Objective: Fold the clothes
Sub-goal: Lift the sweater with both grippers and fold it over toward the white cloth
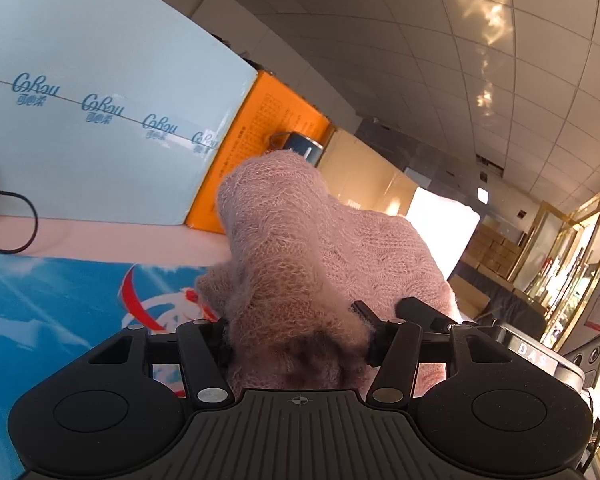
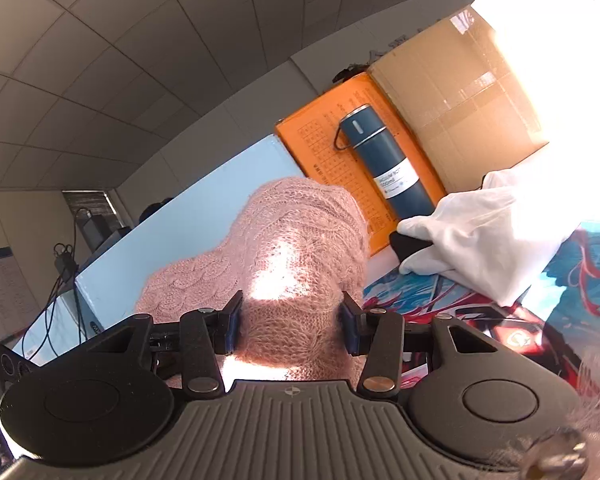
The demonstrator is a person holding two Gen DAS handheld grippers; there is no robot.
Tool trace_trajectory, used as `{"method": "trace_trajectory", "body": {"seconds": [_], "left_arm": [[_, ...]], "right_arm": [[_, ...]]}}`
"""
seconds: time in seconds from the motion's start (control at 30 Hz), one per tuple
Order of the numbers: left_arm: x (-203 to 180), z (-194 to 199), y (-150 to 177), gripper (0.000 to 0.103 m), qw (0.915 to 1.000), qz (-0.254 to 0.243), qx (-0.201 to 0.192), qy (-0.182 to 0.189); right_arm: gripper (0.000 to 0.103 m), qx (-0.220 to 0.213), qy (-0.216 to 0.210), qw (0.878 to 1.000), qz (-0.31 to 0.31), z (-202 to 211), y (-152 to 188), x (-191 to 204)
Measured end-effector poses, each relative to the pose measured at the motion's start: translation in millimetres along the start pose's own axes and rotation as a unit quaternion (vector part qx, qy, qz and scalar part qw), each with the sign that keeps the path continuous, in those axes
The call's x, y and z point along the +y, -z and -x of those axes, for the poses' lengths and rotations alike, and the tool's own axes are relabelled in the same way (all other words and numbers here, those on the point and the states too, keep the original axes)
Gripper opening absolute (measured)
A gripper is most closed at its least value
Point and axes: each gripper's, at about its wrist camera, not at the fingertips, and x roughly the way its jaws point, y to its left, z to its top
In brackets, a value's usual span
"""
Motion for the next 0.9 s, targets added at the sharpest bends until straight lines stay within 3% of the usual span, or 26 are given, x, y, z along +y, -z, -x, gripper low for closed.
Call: {"method": "trace_trajectory", "body": {"seconds": [0.13,0.3,0.43,0.63,0.77,0.83,0.9], "left_arm": [[-20.7,-45.1,-7.8,0.055,0.9991,-0.027,0.006,0.032],[-42.6,-98.7,-2.8,0.055,0.9956,-0.024,0.032,0.084],[-67.2,-139.2,4.8,0.055,0.9907,-0.025,0.057,0.121],[-101.5,-194.6,24.5,0.055,0.9853,-0.041,0.092,0.138],[-123.2,-215.3,42.7,0.066,0.9846,-0.101,0.116,0.083],[-131.1,-216.0,48.0,0.086,0.9826,-0.141,0.11,0.049],[-134.9,-215.8,49.0,0.095,0.9804,-0.166,0.105,0.013]], "right_arm": [[0.043,-0.031,0.039,0.999,-0.021,8.2,-17.0,-27.3],[0.043,-0.088,0.111,0.989,-0.036,28.2,-29.9,-54.6],[0.043,-0.136,0.177,0.974,-0.047,46.9,-32.4,-72.5],[0.043,-0.167,0.285,0.942,-0.049,63.1,-31.6,-92.5],[0.05,-0.136,0.354,0.922,-0.074,61.0,-30.2,-110.2],[0.053,-0.126,0.364,0.919,-0.087,60.8,-29.0,-118.1],[0.067,-0.114,0.379,0.914,-0.088,57.5,-28.3,-120.0]]}}
